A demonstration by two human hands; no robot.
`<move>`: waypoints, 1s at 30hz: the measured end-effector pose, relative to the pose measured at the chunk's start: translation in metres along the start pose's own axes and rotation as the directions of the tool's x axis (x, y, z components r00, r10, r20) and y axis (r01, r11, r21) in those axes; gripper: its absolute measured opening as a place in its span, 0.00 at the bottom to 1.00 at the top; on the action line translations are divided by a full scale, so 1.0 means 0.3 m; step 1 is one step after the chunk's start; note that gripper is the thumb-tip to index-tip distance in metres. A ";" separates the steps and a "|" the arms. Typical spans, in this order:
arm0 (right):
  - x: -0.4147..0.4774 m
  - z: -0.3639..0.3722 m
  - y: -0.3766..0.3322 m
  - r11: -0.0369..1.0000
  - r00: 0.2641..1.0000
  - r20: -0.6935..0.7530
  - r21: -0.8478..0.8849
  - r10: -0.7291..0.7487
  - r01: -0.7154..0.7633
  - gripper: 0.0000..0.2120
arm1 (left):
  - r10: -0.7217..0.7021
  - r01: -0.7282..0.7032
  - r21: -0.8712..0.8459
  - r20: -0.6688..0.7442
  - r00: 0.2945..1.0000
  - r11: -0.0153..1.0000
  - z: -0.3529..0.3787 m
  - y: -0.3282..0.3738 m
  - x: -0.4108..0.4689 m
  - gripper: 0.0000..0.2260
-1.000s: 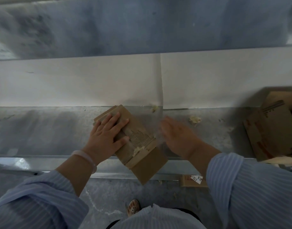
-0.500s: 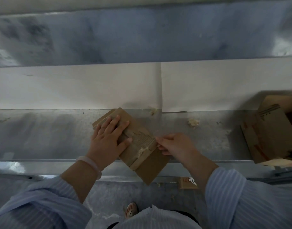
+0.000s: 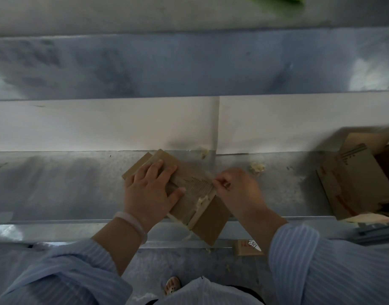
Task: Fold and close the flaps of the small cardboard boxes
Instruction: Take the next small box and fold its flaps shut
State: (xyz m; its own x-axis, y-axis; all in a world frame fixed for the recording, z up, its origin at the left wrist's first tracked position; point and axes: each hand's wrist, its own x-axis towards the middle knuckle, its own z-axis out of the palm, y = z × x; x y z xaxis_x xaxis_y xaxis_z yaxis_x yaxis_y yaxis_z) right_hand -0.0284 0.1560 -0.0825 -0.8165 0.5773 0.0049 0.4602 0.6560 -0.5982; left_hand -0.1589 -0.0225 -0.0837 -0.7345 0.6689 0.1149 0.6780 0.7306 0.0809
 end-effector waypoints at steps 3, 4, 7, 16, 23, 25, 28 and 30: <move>-0.011 -0.010 -0.015 0.965 0.960 -0.097 -0.029 -0.261 0.260 0.06 | -0.021 0.021 0.040 0.015 1.000 0.999 -0.013 0.022 0.019 0.31; -0.017 -0.013 -0.024 0.948 0.941 -0.111 -0.035 -0.319 0.317 0.05 | -0.029 0.028 0.050 0.026 0.999 0.998 -0.016 0.028 0.026 0.32; -0.044 -0.028 -0.043 0.968 0.969 -0.089 0.082 -0.231 0.239 0.05 | -0.034 0.030 0.064 0.048 0.998 0.997 -0.026 0.039 0.042 0.32; -0.095 -0.029 -0.064 0.779 0.950 0.131 0.546 0.282 -0.307 0.05 | -0.025 0.022 0.025 0.131 0.991 0.999 -0.019 0.039 0.062 0.30; -0.109 0.006 -0.107 0.975 0.978 -0.039 0.092 0.206 -0.202 0.08 | 0.156 -0.151 -0.074 0.060 0.986 0.986 0.000 0.014 0.077 0.30; -0.121 0.028 -0.096 0.985 0.982 -0.108 0.089 0.156 -0.146 0.11 | 0.319 -0.307 -0.135 0.073 0.945 0.942 0.016 0.004 0.090 0.27; -0.148 0.043 -0.088 0.993 0.982 -0.155 0.050 0.111 -0.104 0.10 | 0.413 -0.398 -0.136 0.105 0.905 0.907 0.015 -0.001 0.106 0.25; -0.165 0.041 -0.098 0.994 0.988 -0.107 0.031 0.110 -0.107 0.12 | 0.429 -0.417 -0.117 0.109 0.897 0.901 0.002 -0.010 0.116 0.25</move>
State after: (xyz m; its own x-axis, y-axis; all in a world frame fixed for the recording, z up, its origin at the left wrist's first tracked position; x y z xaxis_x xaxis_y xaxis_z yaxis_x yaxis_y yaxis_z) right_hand -0.0059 0.1022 -0.0752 -0.7190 0.6945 0.0251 0.5339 0.5751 -0.6199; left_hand -0.1866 -0.0012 -0.0806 -0.3709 0.9282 0.0299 0.9209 0.3634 0.1409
